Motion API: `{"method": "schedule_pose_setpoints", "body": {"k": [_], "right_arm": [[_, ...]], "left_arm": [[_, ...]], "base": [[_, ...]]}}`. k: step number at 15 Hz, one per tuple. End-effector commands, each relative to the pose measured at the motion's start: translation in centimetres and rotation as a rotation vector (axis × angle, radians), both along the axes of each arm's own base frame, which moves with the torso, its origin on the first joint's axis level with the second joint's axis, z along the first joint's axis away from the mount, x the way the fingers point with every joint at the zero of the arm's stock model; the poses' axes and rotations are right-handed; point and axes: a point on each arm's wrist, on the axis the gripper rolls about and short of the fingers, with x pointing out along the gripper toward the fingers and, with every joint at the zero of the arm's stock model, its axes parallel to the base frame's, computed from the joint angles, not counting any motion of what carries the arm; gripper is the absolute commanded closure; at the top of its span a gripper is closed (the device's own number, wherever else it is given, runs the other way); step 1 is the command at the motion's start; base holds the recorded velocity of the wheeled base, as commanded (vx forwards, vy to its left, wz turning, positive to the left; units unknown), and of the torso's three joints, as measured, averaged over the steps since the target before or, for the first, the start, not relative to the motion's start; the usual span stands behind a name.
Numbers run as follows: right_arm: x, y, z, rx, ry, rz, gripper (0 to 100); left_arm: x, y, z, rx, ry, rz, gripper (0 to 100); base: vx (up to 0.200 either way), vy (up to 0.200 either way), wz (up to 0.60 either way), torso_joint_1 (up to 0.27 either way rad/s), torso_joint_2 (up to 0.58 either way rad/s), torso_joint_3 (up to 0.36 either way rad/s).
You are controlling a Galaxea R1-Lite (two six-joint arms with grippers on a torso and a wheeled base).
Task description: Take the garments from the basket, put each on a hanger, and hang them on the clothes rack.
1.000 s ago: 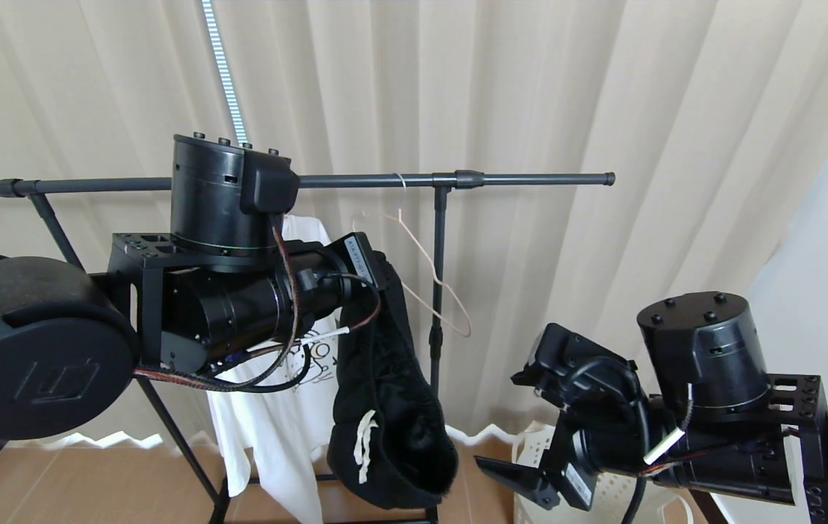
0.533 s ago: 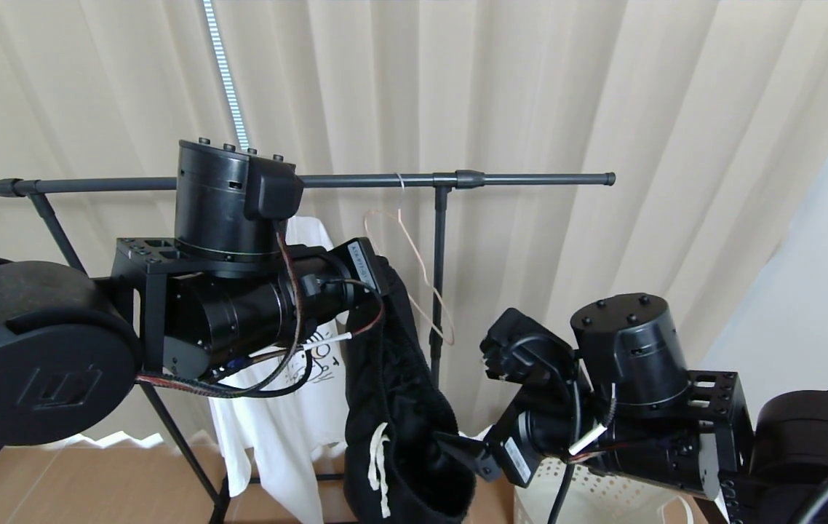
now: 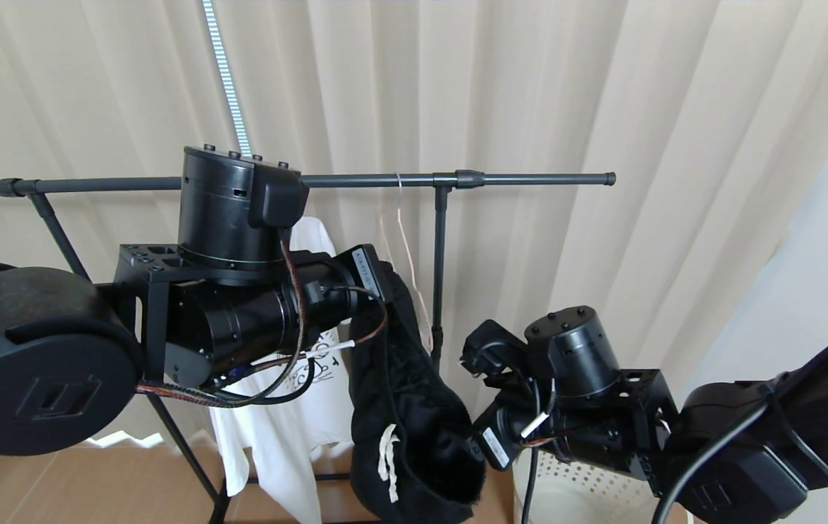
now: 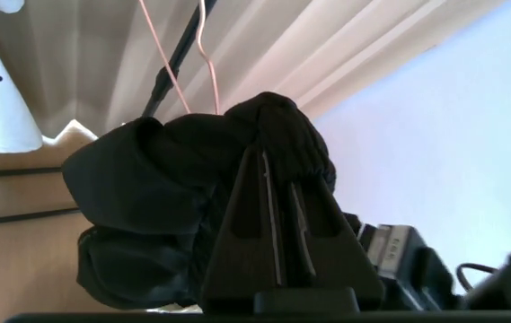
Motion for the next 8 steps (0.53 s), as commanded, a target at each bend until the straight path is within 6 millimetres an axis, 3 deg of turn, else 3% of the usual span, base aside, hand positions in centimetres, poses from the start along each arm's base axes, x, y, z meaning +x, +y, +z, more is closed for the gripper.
{"method": "schedule_pose_setpoints", "body": {"k": [1,4,8], "right_arm": [[1.0,0.2,-1.3,-0.029,0.017,-0.038,100],[2.9,-2.0,0.1,0.015,-0.039,-0.126,100],[4.2,-6.7,5.2,0.102,-0.17,-0.261,100]], "left_arm": [[-0.1,0.0,0.1,-0.001,-0.002,-0.002,100],[-0.1,0.1,-0.1,0.002,0.003,-0.001,100],[-0.3,0.3,-1.8,0.088,0.028,-0.035,100]], "base": [[0.0,0.0,0.0,0.0,0.0,0.0],[0.0,0.0,0.0,0.0,0.0,0.0],[0.0,0.0,0.0,0.0,0.0,0.0]]}}
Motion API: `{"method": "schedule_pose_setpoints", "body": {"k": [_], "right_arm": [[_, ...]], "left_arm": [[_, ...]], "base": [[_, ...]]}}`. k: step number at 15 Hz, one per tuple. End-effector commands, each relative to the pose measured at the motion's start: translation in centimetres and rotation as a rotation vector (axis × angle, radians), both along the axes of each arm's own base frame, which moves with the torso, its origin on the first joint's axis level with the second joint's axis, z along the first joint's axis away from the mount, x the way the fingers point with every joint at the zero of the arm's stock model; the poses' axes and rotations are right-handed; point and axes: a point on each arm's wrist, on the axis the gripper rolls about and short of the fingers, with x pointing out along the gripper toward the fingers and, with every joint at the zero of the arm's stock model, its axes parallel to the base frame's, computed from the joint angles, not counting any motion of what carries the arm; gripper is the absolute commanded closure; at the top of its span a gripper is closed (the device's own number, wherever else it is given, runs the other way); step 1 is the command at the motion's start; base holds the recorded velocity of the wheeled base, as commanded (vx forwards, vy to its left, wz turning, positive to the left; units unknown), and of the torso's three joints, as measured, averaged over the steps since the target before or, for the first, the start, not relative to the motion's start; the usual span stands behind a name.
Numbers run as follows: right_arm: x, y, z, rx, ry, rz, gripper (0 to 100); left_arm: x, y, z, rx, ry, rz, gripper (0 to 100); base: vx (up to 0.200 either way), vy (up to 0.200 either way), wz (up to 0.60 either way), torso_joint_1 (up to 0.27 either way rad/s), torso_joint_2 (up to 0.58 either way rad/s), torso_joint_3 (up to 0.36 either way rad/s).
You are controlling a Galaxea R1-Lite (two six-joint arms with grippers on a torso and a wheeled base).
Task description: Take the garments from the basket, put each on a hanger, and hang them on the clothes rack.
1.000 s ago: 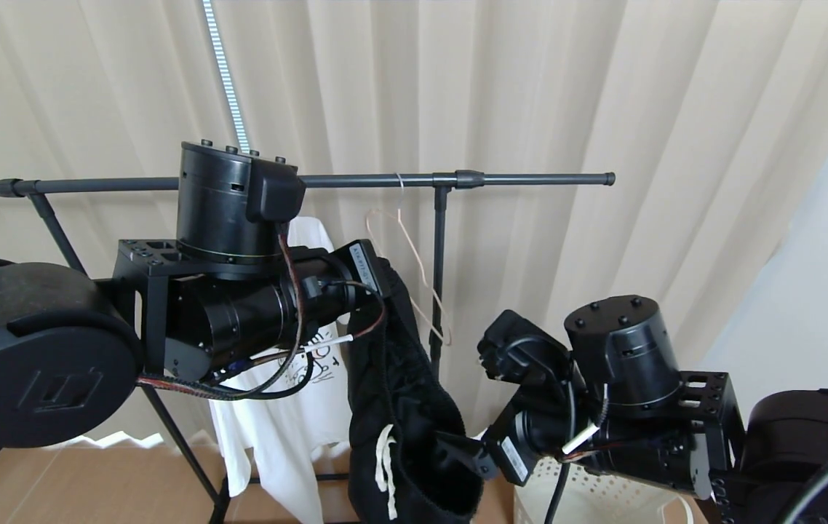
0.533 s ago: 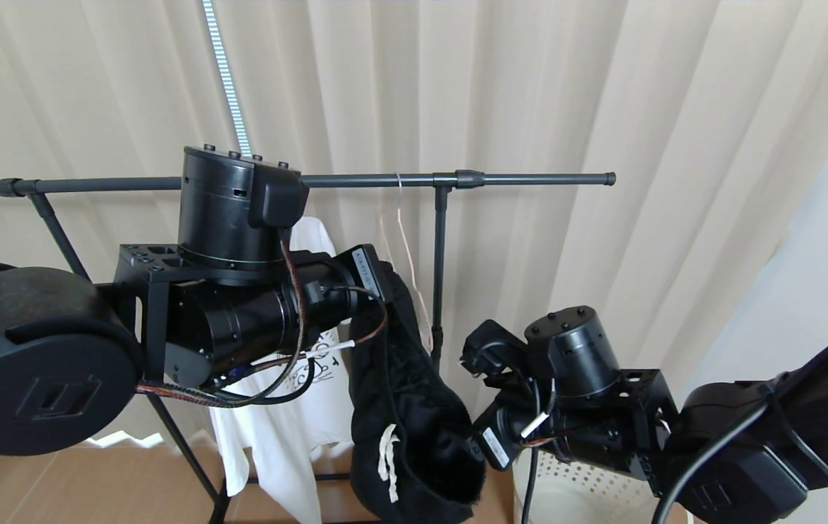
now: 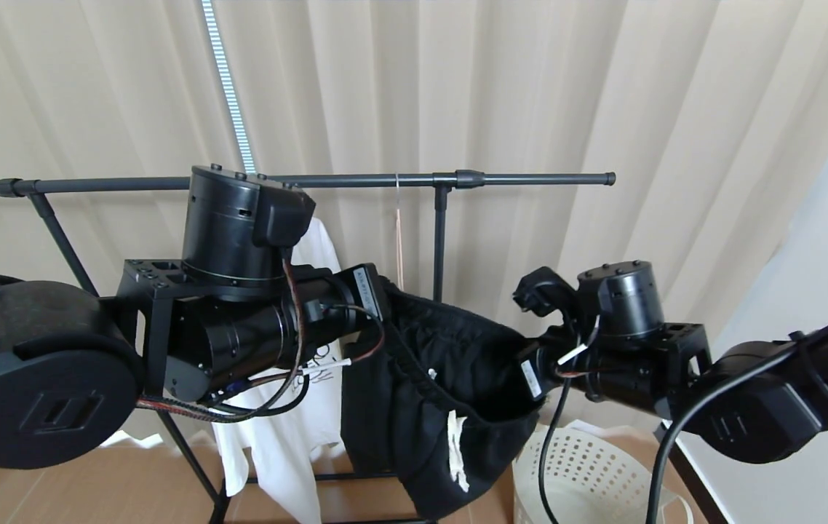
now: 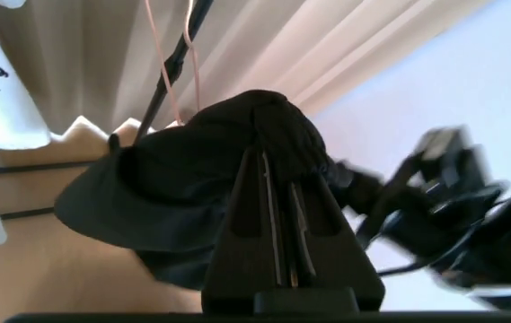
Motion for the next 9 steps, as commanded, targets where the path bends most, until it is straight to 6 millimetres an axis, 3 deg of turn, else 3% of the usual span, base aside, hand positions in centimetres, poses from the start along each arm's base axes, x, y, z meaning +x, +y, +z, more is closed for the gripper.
{"method": "schedule_pose_setpoints", "body": {"k": [1,4,5,9], "right_arm": [[-0.1,-2.7,3.7,0.053,-0.099,-0.066,100],[-0.5,-3.5,5.2,0.075,-0.143,-0.086,100],[-0.5,-3.6,5.6,0.082,-0.155,-0.089,100],[-0.5,-4.3,6.5,0.09,-0.18,-0.111,100]], "left_arm": [[0.0,0.0,-1.5,0.051,0.031,-0.014,100],[-0.3,-0.4,-3.6,0.137,0.066,-0.05,100],[-0.4,-0.3,-3.8,0.155,0.065,-0.06,0],[-0.6,-0.3,-3.9,0.166,0.065,-0.067,0]], "base": [[0.0,0.0,0.0,0.0,0.0,0.0],[0.0,0.0,0.0,0.0,0.0,0.0],[0.0,0.0,0.0,0.0,0.0,0.0],[0.0,0.0,0.0,0.0,0.0,0.0]]}}
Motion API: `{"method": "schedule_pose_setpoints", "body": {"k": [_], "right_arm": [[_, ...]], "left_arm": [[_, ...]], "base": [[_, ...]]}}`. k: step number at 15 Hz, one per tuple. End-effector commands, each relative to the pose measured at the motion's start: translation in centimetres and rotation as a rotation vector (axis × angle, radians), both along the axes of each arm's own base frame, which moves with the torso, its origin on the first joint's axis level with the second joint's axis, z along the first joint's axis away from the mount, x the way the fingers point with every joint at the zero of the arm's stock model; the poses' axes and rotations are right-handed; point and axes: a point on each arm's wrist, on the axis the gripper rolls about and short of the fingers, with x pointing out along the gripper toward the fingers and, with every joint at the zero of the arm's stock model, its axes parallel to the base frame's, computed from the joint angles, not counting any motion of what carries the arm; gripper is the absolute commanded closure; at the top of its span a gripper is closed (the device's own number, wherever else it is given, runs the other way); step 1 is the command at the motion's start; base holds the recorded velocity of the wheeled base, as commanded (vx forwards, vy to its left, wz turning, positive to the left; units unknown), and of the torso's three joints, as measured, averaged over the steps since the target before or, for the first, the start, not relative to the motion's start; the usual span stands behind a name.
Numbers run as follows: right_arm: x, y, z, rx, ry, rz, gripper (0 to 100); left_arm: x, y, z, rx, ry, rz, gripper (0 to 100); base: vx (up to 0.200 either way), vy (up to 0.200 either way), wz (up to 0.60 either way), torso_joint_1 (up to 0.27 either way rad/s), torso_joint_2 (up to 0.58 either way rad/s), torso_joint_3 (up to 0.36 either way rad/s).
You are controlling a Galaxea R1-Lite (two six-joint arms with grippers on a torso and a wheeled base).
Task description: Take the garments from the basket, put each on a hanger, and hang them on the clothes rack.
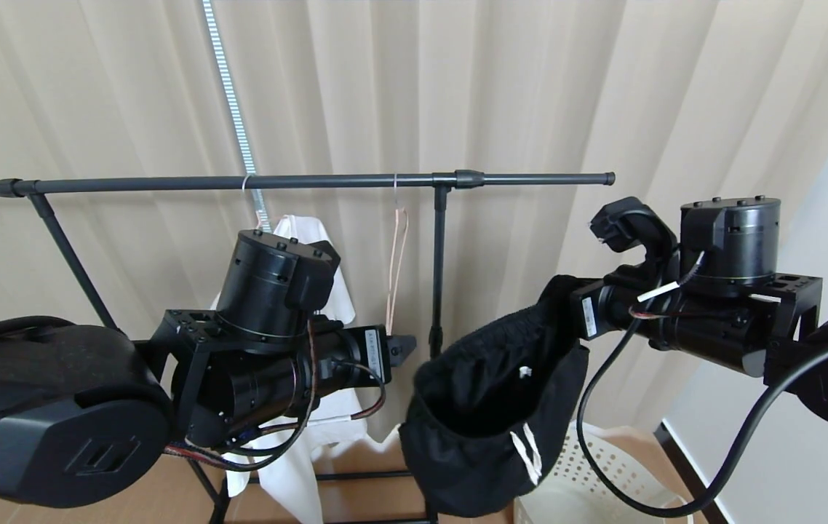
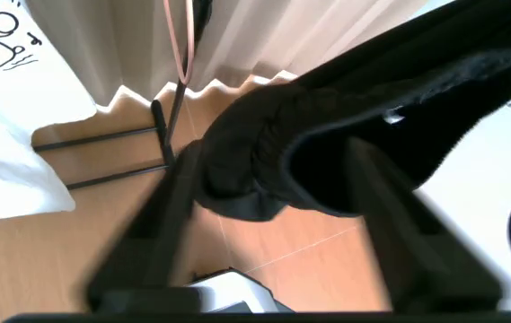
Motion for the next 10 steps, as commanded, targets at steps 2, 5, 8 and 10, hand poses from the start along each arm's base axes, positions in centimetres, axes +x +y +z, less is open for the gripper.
{"method": "schedule_pose_setpoints", "body": {"k": [2,5,8,10], "right_arm": [[-0.2,-0.1,0.6,0.007,-0.022,-0.007,100],[-0.1,-0.2,0.7,-0.033,-0.045,-0.033,100],[-0.5,-0.3,1.2,-0.061,-0.07,-0.041,100],[-1.4,-0.3,2.0,-0.055,-0.092,-0.028,100]], "left_arm": [[0.1,0.0,-0.1,0.001,0.001,0.001,0],[0.7,0.1,0.7,0.016,-0.033,0.0,0],[4.0,0.4,1.7,0.117,-0.118,0.002,0],[6.6,-1.1,2.0,0.134,-0.114,0.006,0]], "base": [[0.0,0.0,0.0,0.0,0.0,0.0],[0.0,0.0,0.0,0.0,0.0,0.0],[0.0,0.0,0.0,0.0,0.0,0.0],[0.0,0.0,0.0,0.0,0.0,0.0]]}}
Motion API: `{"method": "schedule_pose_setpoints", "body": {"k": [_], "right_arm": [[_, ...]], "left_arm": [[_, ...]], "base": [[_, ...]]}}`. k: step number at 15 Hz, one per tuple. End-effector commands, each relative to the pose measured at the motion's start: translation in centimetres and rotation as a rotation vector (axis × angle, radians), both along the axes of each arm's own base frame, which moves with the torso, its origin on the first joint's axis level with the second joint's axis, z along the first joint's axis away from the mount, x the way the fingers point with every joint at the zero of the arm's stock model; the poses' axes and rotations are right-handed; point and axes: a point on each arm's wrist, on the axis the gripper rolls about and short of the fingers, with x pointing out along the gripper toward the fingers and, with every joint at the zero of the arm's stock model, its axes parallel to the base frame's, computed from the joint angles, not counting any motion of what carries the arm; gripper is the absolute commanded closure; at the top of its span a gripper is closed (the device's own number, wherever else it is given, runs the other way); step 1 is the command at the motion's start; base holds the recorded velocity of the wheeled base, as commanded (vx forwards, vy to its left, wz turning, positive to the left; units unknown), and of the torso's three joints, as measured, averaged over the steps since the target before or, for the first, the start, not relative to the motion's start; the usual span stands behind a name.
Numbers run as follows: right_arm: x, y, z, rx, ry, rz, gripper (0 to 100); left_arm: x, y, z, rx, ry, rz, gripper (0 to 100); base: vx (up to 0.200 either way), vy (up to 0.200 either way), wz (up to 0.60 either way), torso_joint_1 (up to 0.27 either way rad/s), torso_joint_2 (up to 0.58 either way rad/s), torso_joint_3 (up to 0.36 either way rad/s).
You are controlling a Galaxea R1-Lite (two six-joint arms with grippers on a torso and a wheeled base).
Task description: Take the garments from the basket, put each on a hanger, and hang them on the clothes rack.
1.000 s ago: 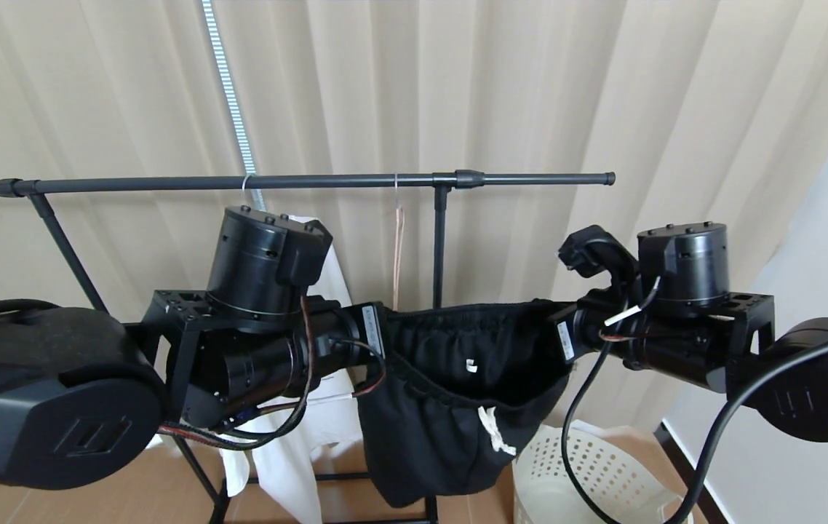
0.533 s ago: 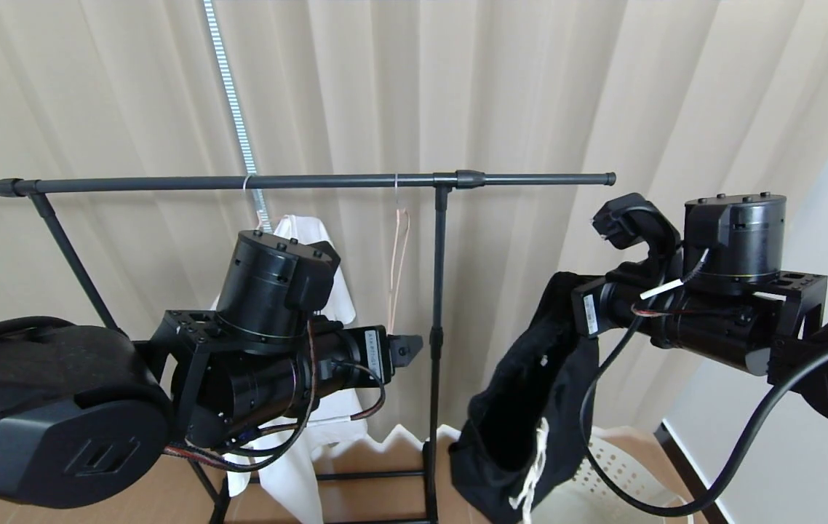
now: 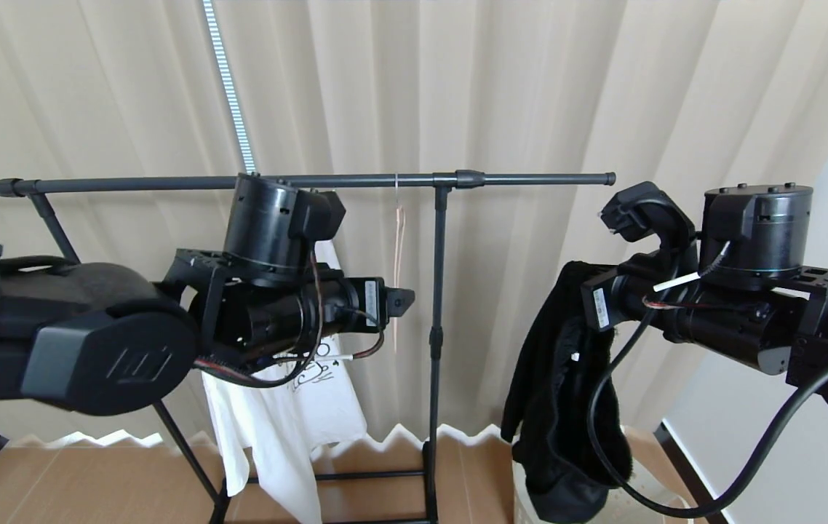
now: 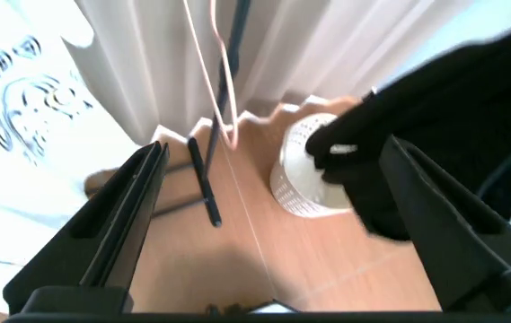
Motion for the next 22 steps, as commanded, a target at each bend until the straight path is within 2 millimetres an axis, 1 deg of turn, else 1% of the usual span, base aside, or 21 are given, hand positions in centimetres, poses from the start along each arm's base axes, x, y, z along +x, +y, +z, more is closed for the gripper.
{"method": "schedule_pose_setpoints", "body": {"k": [1,2,3,5,6,9,10,12,15,18,21,22], "right_arm": [[-0.6,0.0,0.7,0.009,-0.02,0.008,100],[-0.8,-0.1,0.9,0.006,-0.029,0.012,100],[-1.1,-0.2,1.1,0.004,-0.035,0.015,100],[-1.3,-0.3,1.3,0.007,-0.044,0.015,100],[-1.4,-0.2,1.4,0.007,-0.044,0.018,100],[-1.6,0.1,1.4,0.0,-0.046,0.034,100],[-1.6,0.1,1.4,-0.002,-0.046,0.033,100],[-1.6,0.1,1.3,-0.004,-0.047,0.036,100],[-1.5,0.2,1.3,-0.006,-0.044,0.036,100],[-1.3,0.3,1.1,-0.009,-0.04,0.036,100],[-1.3,0.3,1.1,-0.009,-0.04,0.036,100],[-1.3,0.3,1.1,-0.009,-0.04,0.036,100]], "left_arm": [[3.2,-1.4,-0.8,0.026,0.014,0.017,0],[5.2,-2.4,-1.4,0.024,0.011,0.028,0],[6.6,-3.2,-2.4,0.031,0.016,0.036,0],[8.9,-4.0,-3.6,0.048,0.001,0.092,0],[10.0,-4.3,-4.4,0.054,-0.001,0.11,0],[12.2,-5.0,-5.5,0.031,-0.01,0.133,0],[12.6,-5.1,-5.7,0.027,-0.015,0.14,0],[13.9,-5.3,-7.1,0.038,-0.013,0.164,0],[14.9,-5.4,-7.9,0.028,-0.013,0.18,0],[15.4,-5.7,-8.7,0.03,-0.008,0.18,0],[16.0,-6.1,-9.2,0.026,-0.016,0.18,0],[16.2,-6.2,-8.9,0.021,-0.023,0.181,0]], "base": [[0.0,0.0,0.0,0.0,0.0,0.0],[0.0,0.0,0.0,0.0,0.0,0.0],[0.0,0.0,0.0,0.0,0.0,0.0],[0.0,0.0,0.0,0.0,0.0,0.0],[0.0,0.0,0.0,0.0,0.0,0.0],[0.0,0.0,0.0,0.0,0.0,0.0],[0.0,0.0,0.0,0.0,0.0,0.0],[0.0,0.0,0.0,0.0,0.0,0.0],[0.0,0.0,0.0,0.0,0.0,0.0],[0.0,0.0,0.0,0.0,0.0,0.0],[0.0,0.0,0.0,0.0,0.0,0.0],[0.0,0.0,0.0,0.0,0.0,0.0]]}}
